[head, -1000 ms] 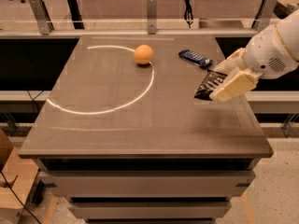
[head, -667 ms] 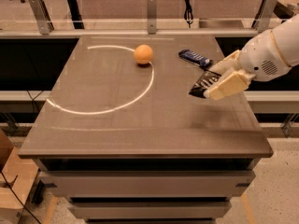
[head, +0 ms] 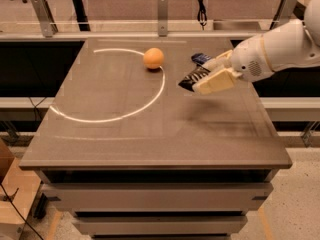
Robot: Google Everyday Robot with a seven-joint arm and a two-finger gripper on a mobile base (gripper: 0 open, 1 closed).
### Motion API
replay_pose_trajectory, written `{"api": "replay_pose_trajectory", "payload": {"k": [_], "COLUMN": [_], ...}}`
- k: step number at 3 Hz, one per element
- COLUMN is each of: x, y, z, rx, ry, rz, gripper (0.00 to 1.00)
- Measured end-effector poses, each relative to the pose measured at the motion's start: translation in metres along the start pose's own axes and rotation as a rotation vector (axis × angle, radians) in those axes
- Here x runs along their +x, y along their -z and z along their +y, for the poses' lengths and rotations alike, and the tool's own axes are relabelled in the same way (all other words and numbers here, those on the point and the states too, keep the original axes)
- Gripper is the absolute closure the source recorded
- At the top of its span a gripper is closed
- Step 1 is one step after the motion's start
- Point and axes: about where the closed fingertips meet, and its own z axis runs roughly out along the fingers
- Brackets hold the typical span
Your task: Move rxbar chocolate near orange
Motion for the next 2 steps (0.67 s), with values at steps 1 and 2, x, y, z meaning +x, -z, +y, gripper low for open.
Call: {"api": "replay_pose_trajectory", "payload": {"k": [1, 2], "x": [-0.006, -0.009], "y": [-0.022, -0.047], "z": [-0.021, -0.034], "rx": [0.003, 0.009], "ry": [-0.021, -0.032], "rz": [-0.054, -0.068], "gripper": [1.0, 1.0]}}
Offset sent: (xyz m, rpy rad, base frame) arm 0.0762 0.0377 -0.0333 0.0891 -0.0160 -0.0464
